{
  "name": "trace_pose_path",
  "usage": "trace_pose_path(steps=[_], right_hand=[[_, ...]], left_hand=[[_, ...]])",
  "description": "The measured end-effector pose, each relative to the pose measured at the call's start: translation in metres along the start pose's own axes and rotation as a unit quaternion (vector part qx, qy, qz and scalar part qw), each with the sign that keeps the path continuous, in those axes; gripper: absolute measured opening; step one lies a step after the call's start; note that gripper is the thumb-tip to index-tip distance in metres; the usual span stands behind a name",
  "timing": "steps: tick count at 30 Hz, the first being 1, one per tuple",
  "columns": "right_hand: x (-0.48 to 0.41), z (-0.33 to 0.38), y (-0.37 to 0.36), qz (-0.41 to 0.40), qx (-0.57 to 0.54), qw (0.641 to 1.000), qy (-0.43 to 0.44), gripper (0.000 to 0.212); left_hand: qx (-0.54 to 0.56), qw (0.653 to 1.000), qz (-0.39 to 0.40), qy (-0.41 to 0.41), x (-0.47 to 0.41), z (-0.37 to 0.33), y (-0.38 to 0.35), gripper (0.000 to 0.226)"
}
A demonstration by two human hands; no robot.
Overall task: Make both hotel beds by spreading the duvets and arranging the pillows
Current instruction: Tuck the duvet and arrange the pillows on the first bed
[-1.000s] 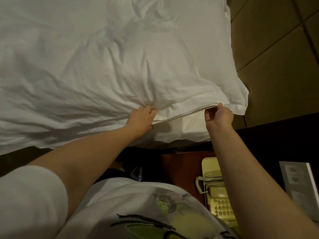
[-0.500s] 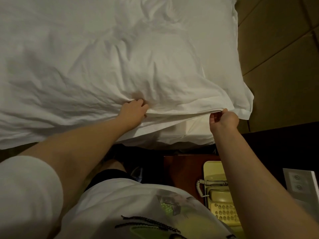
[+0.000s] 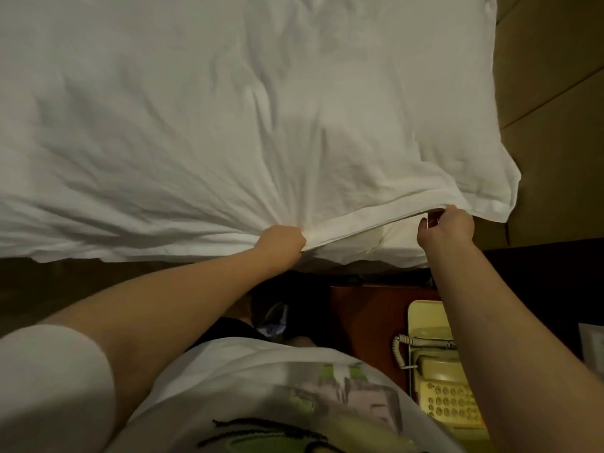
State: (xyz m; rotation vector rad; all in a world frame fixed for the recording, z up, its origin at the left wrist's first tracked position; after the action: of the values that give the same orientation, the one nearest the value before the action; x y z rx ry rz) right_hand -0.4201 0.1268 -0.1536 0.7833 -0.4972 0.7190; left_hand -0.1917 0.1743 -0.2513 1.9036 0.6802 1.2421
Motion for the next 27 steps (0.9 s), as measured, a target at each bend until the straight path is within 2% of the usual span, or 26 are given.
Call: trace_pose_path(steps=[1,3,5,6,8,9,11,13,16,19,27], right_hand=[[-0.009,-0.004,-0.002,0.022,-0.109,0.994,-0.012,0.03],[-0.017,-0.015,-0.003,0.029,-0.119,0.992,-0.025,0.024],[-0.024,-0.026,0.0,0.074,-0.093,0.993,0.008,0.029],[-0.036,-0.033,0.002,0.08,-0.107,0.991,-0.003,0.03],[-0.045,-0.037,0.003,0.079,-0.236,0.967,-0.054,0.022],[-0.039,-0.036,0.006,0.053,-0.248,0.967,-0.04,0.018],[-0.038,-0.039,0.002,0.042,-0.243,0.968,-0.042,0.025],[-0.029,-0.052,-0.012,0.09,-0.266,0.958,-0.063,0.037],[-0.008,-0.088,-0.042,0.143,-0.224,0.956,-0.126,0.051],[0.037,-0.12,-0.08,0.168,-0.152,0.961,-0.157,0.056],[0.132,-0.142,-0.168,0.227,-0.022,0.973,-0.013,0.062]], left_hand=[[0.008,1.0,-0.003,0.015,-0.003,0.001,-0.005,0.024],[0.002,0.999,-0.013,0.036,-0.012,0.002,-0.012,0.023],[-0.015,0.999,-0.02,0.044,-0.023,0.004,-0.02,0.022],[-0.019,0.999,-0.023,0.044,-0.03,0.006,-0.025,0.021],[-0.023,0.999,-0.029,0.036,-0.039,0.01,-0.031,0.022],[-0.026,0.999,-0.028,0.029,-0.04,0.012,-0.032,0.023],[-0.017,0.999,-0.028,0.012,-0.038,0.014,-0.032,0.024],[-0.013,0.999,-0.036,-0.006,-0.03,0.015,-0.03,0.023],[0.0,0.999,-0.042,-0.018,-0.007,0.021,-0.026,0.029],[0.028,0.998,-0.045,0.017,0.025,0.039,-0.021,0.035],[-0.004,0.997,-0.023,0.072,0.122,0.136,-0.042,0.028]])
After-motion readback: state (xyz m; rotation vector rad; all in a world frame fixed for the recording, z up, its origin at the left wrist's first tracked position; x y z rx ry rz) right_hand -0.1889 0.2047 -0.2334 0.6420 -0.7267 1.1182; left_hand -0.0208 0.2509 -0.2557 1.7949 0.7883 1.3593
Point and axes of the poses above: each hand's wrist, its own x-axis away from the middle knuckle, its own y-axis out of the back of the hand, z = x × y, the point moved 3 cm from there along -x, towards the middle knuckle, and after that the axes turned 4 degrees about -y, right-handed, at the moved point
